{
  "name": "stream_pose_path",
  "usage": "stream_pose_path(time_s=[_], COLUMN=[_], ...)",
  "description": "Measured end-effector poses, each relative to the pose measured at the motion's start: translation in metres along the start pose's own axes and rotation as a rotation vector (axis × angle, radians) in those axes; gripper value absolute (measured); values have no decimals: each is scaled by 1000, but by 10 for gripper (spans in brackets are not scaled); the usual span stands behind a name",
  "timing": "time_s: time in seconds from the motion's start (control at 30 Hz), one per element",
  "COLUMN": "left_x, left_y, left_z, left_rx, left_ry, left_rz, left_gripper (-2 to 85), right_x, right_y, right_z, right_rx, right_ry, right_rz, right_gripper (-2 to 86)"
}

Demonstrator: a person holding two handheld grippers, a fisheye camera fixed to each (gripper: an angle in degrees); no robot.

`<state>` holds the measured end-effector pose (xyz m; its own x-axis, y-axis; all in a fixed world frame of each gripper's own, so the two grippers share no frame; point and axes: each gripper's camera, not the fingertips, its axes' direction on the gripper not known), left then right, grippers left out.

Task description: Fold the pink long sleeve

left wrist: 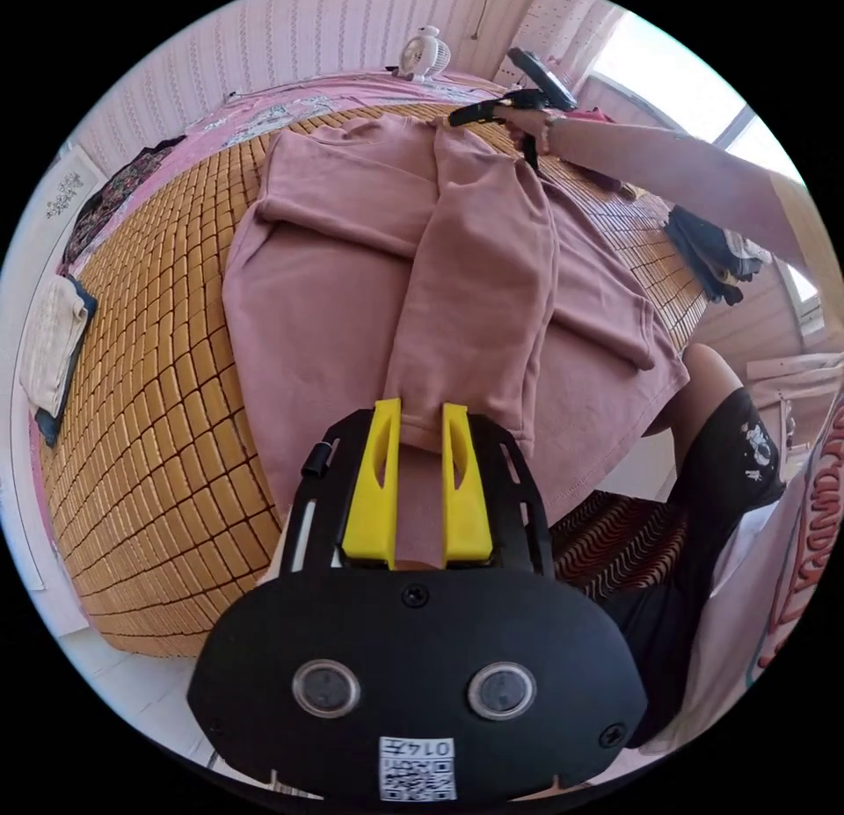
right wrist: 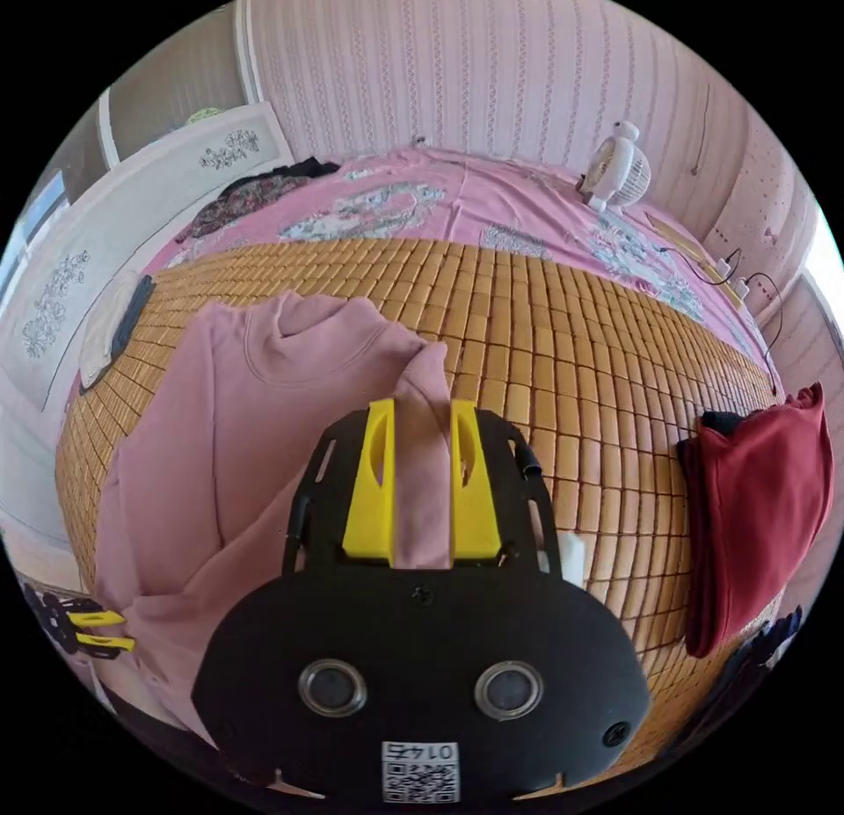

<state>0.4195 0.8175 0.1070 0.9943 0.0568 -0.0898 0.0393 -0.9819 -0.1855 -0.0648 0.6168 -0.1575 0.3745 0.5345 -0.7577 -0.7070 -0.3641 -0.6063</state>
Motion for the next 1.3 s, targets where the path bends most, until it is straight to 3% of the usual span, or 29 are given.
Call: stream_pose_path(time_s=[0.07,0.13,0.23,0.3,0.33,0.47,0.57,0.63,0.7,0.77,0.8,0.93,1.07,1.2,1.3], left_x=[1,0,-10,-30,-35,-64,-63,-52,-35,-22,-18,-24,-68,-131,-173], left_y=[1,3,6,6,7,20,36,44,46,45,45,51,38,-31,-98], left_z=[0,-11,-33,-22,-16,18,4,-1,10,32,51,51,4,-2,19], left_rx=[0,28,105,84,75,14,84,140,164,118,39,48,223,353,413], left_ry=[3,3,11,48,62,228,160,122,212,228,196,217,143,-13,23], left_rz=[34,43,51,11,-3,-98,-99,-45,2,12,-1,-19,-14,-8,-78], left_gripper=[16,3,0,11,14,67,60,55,54,53,51,53,53,69,97], right_x=[4,18,65,108,114,116,92,69,46,39,39,46,62,87,95], right_y=[-13,-19,-24,-16,-14,-3,16,37,67,85,95,95,77,39,16], right_z=[9,-8,-21,-9,-7,-27,-63,-74,-64,-46,-49,-61,-80,-54,-32], right_rx=[-74,0,39,36,42,98,118,80,-61,-184,-126,-83,101,112,136], right_ry=[10,-31,-153,-403,-434,-322,-204,-183,-171,-95,-79,-116,-166,-219,-220], right_rz=[-13,39,252,514,536,442,199,10,-156,-210,-246,-243,-217,-37,69], right_gripper=[22,17,18,21,22,29,25,21,21,19,17,27,108,141,134])
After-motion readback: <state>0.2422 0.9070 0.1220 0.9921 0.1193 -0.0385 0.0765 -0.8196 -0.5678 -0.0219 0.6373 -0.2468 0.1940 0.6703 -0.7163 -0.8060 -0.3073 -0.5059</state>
